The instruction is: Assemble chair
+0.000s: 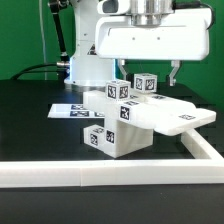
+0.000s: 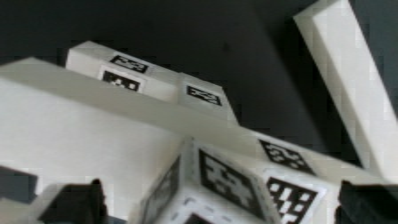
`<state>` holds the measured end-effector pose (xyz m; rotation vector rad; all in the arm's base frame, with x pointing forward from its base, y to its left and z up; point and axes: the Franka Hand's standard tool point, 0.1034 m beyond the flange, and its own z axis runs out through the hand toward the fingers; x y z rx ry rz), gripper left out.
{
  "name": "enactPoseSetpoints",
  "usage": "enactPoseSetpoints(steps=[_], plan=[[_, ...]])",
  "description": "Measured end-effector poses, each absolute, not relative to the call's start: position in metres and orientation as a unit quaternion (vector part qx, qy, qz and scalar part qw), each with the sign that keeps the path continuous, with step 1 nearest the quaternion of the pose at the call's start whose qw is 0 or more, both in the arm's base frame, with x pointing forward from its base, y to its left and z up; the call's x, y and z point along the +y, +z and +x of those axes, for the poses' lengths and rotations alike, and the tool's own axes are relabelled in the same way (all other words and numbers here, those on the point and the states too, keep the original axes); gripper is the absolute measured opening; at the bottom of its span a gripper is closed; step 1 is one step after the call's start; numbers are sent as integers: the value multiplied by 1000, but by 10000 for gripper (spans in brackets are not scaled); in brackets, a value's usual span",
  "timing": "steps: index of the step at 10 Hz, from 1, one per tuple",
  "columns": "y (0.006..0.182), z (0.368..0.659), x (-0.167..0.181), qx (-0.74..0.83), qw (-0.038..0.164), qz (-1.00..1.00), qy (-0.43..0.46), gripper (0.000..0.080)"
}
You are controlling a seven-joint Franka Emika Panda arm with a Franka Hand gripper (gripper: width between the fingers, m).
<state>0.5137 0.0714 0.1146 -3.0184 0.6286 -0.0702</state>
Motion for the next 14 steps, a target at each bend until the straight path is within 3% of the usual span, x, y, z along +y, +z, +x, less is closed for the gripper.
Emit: enactPoseSetpoints(steps=[9,11,12,13,14], plan=[[112,513,62,-103,14,-994,-35,648],[112,513,62,-102,13,-994,-35,390],[112,513,62,-98,14,-994,-35,390],[112,513,62,-89,14,-995,-34,276],[112,513,62,-88,14,-995,-34,276]])
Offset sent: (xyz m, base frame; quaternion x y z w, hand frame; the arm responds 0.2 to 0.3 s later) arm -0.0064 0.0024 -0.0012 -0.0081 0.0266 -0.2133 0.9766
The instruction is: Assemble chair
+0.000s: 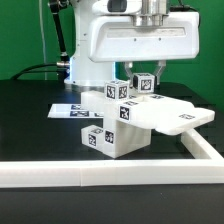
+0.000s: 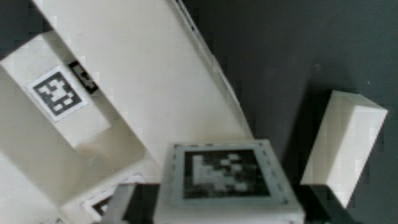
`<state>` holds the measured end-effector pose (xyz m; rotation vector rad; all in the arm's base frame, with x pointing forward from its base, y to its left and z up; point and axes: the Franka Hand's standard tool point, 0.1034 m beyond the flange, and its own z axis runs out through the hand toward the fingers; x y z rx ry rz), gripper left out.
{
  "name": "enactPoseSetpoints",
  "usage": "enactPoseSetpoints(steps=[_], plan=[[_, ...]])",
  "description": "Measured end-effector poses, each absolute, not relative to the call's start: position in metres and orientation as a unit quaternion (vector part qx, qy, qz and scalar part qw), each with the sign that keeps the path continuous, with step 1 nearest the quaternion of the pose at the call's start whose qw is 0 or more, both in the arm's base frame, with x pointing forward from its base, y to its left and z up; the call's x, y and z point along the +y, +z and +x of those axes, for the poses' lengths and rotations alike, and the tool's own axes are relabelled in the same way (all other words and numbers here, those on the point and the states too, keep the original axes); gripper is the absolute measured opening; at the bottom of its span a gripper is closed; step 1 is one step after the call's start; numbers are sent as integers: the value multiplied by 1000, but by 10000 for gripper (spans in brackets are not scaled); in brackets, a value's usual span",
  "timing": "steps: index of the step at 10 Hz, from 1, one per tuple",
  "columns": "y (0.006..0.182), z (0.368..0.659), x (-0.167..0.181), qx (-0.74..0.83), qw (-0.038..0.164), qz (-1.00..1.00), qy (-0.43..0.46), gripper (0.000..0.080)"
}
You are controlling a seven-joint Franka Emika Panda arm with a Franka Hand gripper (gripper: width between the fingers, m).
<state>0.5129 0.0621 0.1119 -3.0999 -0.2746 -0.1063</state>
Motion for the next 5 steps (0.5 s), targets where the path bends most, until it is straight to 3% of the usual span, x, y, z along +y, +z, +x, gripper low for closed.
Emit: enactPoseSetpoints(steps=[5], plan=[[110,513,62,171,25,-985,-29,276]])
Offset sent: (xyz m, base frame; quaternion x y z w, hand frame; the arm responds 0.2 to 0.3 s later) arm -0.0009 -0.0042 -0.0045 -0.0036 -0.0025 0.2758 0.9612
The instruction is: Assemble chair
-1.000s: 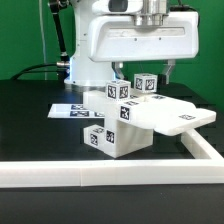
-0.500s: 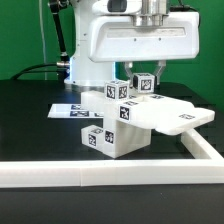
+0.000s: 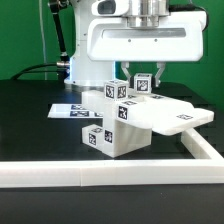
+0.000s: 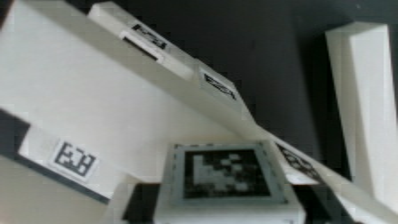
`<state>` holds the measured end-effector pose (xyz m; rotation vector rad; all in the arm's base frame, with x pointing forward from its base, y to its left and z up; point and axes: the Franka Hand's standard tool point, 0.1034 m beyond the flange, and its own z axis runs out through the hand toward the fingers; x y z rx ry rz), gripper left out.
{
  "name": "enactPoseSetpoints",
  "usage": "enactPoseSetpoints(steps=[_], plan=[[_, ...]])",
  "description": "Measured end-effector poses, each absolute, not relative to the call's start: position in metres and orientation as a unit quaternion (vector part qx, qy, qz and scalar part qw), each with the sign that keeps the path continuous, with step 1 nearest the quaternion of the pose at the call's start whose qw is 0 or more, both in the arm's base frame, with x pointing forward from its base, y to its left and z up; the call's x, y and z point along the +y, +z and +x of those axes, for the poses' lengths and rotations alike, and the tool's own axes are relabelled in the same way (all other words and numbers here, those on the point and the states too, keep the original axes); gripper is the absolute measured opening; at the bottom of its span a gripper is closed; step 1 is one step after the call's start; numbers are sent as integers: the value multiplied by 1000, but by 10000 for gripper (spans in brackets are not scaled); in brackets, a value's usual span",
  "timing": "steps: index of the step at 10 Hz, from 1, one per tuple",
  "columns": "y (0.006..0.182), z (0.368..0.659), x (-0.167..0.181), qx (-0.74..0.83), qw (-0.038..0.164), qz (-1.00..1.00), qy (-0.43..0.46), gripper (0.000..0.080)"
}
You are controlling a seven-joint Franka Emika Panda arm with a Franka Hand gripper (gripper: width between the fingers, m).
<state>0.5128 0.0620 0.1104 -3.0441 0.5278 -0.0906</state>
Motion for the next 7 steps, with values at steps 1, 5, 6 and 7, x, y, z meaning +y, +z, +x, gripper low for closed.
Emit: enactPoseSetpoints(steps=[1,5,6,7], plan=[[110,514,62,222,27,-974,-31,277],[110,514,63,382,32,-923,-28,277],[110,514,63,416,34,-908,-26,277],[110,514,64,438,34,-898,-25,277]])
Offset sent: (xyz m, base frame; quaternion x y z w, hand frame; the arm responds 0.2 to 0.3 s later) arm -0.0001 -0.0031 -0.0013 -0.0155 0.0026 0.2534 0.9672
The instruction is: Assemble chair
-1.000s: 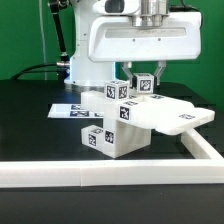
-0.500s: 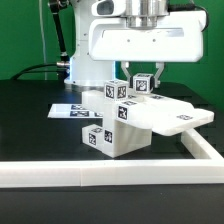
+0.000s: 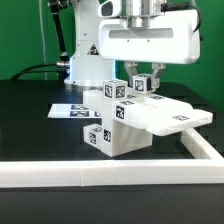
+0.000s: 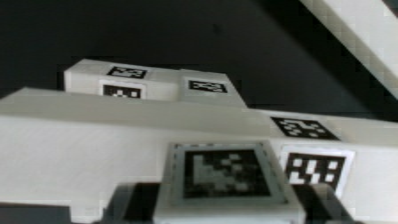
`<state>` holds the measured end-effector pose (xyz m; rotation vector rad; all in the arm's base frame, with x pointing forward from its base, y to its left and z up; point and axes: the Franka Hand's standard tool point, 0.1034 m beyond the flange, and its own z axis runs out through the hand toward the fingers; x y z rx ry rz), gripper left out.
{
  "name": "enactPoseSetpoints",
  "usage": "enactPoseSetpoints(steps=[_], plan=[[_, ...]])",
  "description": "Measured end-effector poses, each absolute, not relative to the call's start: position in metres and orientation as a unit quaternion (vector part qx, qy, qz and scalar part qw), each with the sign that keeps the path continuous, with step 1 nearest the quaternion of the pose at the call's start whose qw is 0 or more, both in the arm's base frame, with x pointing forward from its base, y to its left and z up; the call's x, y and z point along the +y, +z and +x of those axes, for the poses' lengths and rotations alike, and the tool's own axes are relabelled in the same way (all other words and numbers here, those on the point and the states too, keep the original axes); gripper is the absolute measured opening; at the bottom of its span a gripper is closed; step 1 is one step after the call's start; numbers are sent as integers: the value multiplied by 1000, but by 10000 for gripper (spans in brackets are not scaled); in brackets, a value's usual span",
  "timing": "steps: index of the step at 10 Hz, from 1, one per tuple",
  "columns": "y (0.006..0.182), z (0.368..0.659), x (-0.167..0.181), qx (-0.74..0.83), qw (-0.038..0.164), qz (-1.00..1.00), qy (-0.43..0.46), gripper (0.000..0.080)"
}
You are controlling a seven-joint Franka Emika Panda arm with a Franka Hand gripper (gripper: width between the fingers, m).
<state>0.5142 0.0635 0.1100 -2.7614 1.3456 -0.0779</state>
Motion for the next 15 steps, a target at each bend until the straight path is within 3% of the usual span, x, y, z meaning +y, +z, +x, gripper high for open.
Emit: enactPoseSetpoints(steps=[2,3,4,6,9,15], plan=[[110,514,64,504,39,-862,-22,277],[110,514,64,505,39,-862,-21,358],[110,514,64,499,38,-865,-22,358],[110,513,65,454,37,-890,-20,601],[111,514,69,347,34,-937,-20,647],[111,514,68,102,28,-994,-29,649]])
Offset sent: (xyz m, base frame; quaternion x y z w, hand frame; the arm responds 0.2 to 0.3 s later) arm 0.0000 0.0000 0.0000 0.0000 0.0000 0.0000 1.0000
